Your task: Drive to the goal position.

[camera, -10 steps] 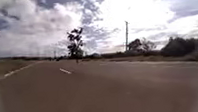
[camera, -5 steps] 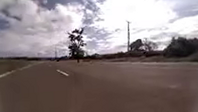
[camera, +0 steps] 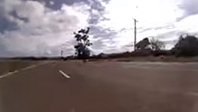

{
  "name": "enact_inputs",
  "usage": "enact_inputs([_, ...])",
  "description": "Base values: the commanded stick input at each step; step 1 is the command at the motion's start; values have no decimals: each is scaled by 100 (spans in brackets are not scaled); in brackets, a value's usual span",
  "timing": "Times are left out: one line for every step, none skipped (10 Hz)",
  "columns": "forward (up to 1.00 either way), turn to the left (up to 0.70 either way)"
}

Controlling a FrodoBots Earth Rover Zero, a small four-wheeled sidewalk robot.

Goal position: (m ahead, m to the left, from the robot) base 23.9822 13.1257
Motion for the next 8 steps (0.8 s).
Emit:
enact_inputs([95,38])
enact_inputs([95,38])
enact_inputs([95,38])
enact_inputs([95,0])
enact_inputs([95,0])
enact_inputs([95,0])
enact_inputs([95,0])
enact_inputs([95,0])
